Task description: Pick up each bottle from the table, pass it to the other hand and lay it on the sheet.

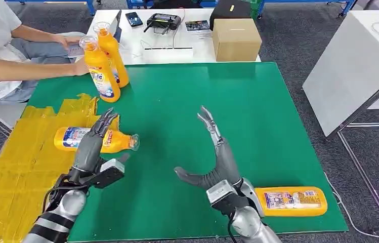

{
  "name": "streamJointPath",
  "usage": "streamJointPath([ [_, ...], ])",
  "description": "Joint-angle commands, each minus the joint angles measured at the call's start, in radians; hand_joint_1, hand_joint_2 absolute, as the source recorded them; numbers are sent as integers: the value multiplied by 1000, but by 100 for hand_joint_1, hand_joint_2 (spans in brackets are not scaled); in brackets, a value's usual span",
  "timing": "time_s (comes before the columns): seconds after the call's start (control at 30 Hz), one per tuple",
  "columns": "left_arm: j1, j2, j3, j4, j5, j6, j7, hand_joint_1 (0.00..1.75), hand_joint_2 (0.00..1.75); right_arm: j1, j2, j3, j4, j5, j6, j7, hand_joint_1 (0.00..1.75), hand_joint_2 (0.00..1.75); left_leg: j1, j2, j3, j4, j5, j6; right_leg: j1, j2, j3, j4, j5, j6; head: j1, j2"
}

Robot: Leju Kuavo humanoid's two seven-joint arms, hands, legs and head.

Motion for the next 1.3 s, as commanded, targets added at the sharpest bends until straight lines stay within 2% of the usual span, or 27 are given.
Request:
streamJointPath([
  [0.03,92,-7,21,-174,201,-140,-51,0,175,-9,-110,-15,43,164,9,77,0,175,1,1,4,-1,-2,0,1,1,5,-2,-1,0,0,0],
  [0.17,98,-23,41,-179,250,-176,-61,0,175,-7,-126,-5,36,221,14,98,0,175,1,0,4,-1,-2,0,1,1,5,-2,-1,-1,0,0],
  [0.23,132,-61,83,-221,362,-252,-58,0,175,12,-193,-1,25,379,0,160,0,175,1,0,4,-1,-2,0,1,1,4,-2,-1,-1,0,0],
  [0.3,148,-83,103,-239,402,-286,-54,0,175,40,-253,-25,29,427,26,178,0,175,1,-1,4,-1,-2,0,1,0,6,-3,-1,0,0,0],
  [0.47,147,-87,107,-238,414,-295,-54,0,175,42,-262,-28,33,444,33,169,0,175,0,-1,2,0,-1,1,0,0,2,-1,-1,0,0,0],
  [0.67,142,-102,108,-223,460,-327,-64,0,175,121,-392,-105,6,414,98,150,0,175,-1,-4,1,0,-1,1,-1,-3,2,-2,-1,0,0,0],
  [0.8,136,-103,102,-222,459,-325,-72,0,175,146,-412,-137,-8,423,116,132,0,175,-1,-3,3,0,-2,1,-1,-2,4,-2,-1,0,0,0],
  [0.87,123,-111,98,-224,470,-329,-79,0,175,159,-452,-151,-6,445,124,132,0,175,-1,-3,1,0,-1,1,-1,-2,3,-1,-1,0,0,0],
  [0.9,116,-115,93,-223,470,-329,-78,0,175,173,-476,-166,-5,463,117,128,0,175,0,-3,5,1,-4,1,0,-1,7,-2,-2,0,0,0],
  [0.93,113,-115,87,-221,471,-331,-78,0,175,186,-487,-182,-5,467,116,124,0,175,-1,-4,1,0,-1,1,-1,-3,3,-1,-1,0,0,0],
  [1.03,106,-106,66,-206,472,-335,-76,0,175,218,-508,-224,-4,450,141,96,0,175,-1,-6,1,1,-1,1,-1,-5,3,-2,-1,0,0,0],
  [1.07,104,-106,62,-206,477,-340,-80,0,175,219,-514,-229,1,450,145,93,0,0,-1,-4,1,0,-1,1,-2,-4,2,-2,-1,0,0,0],
  [1.23,98,-107,50,-206,481,-351,-85,0,175,220,-525,-236,13,458,151,91,0,0,-1,-3,4,0,-2,1,-1,-2,5,-2,-1,0,0,0],
  [1.27,96,-109,48,-206,481,-350,-85,0,175,220,-528,-237,13,457,153,89,0,175,-1,-3,2,0,-1,1,-1,-2,2,-2,0,0,0,0],
  [1.3,94,-107,44,-203,482,-351,-85,0,175,222,-533,-242,12,456,152,89,0,175,-1,-3,3,0,-2,1,-1,-2,4,-2,-1,0,0,0],
])
